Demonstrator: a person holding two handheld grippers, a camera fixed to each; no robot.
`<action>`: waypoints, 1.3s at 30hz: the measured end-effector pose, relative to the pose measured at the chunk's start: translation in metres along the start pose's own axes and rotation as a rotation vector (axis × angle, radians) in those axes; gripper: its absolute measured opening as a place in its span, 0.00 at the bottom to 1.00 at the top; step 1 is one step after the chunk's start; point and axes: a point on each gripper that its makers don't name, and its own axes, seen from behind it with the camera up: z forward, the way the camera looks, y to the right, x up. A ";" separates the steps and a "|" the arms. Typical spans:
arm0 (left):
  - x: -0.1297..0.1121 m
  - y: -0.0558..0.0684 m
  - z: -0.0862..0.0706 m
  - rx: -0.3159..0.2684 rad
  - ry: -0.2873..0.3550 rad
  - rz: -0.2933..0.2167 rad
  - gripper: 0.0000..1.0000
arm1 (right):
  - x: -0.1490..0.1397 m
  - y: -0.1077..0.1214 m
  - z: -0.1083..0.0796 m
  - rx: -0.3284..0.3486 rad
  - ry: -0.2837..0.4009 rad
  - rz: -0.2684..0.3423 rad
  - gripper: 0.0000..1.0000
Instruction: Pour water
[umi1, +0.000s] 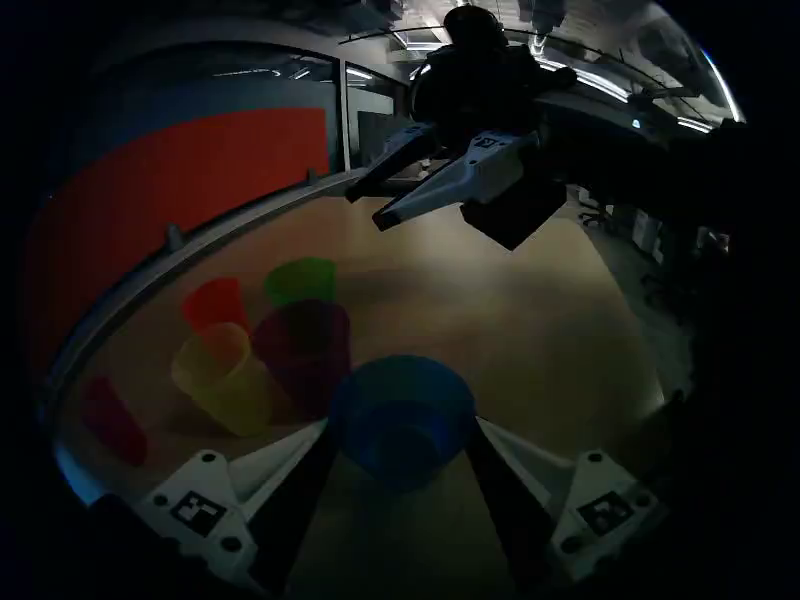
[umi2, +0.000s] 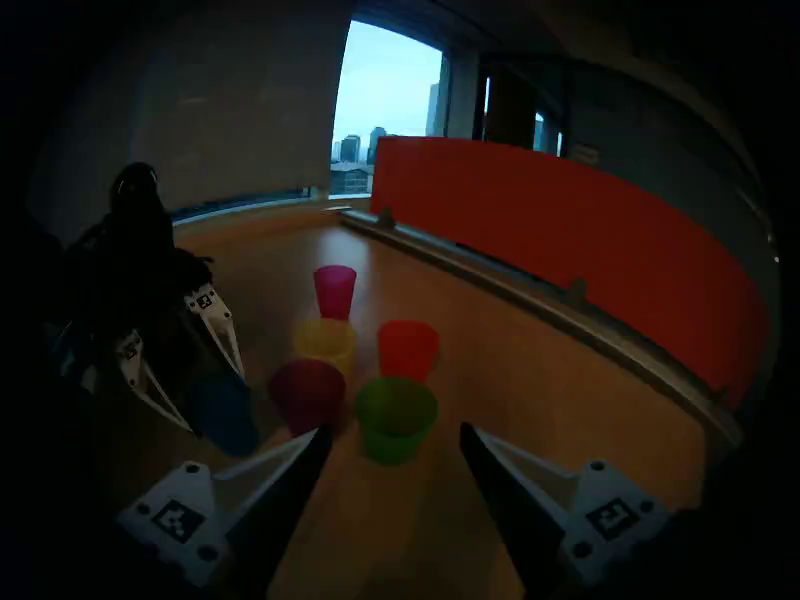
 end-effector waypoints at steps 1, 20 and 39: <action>0.000 0.000 0.000 0.001 -0.001 0.000 0.85 | 0.000 0.000 0.000 0.000 0.000 0.000 0.99; 0.001 -0.001 -0.011 0.012 -0.004 -0.006 0.85 | 0.001 -0.001 0.003 -0.004 -0.003 0.003 0.99; 0.026 -0.004 -0.033 0.041 0.063 -0.043 0.85 | -0.007 -0.004 0.013 0.001 -0.027 0.010 0.99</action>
